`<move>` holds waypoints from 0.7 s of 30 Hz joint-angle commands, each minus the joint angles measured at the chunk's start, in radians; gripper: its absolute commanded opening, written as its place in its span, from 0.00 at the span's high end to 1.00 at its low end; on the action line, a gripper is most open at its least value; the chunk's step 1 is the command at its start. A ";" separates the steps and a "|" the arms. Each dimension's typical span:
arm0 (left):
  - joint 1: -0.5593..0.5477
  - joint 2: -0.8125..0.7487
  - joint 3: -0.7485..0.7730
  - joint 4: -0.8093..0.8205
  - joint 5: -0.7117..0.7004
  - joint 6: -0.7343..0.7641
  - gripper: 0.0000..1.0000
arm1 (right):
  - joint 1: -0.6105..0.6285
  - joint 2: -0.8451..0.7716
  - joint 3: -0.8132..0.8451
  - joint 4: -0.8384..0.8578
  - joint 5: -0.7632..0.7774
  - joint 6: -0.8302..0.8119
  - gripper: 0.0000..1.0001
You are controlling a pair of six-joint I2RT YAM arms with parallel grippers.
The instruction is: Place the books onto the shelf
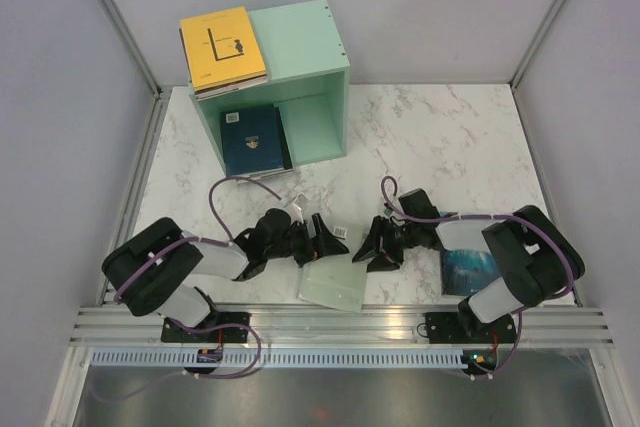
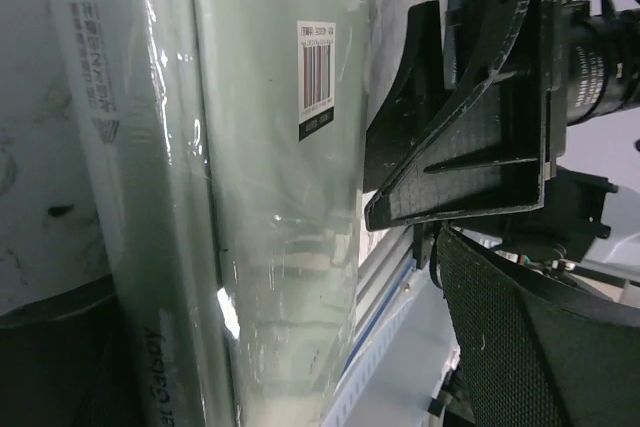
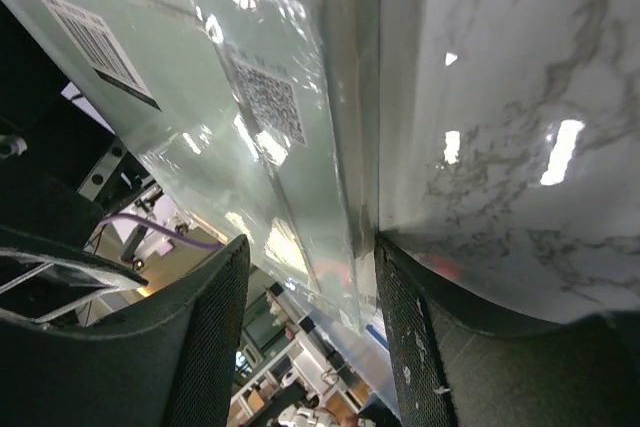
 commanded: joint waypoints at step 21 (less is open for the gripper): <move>0.012 -0.596 0.170 -0.814 -0.155 0.047 0.98 | 0.033 -0.203 0.021 0.030 0.115 0.058 0.02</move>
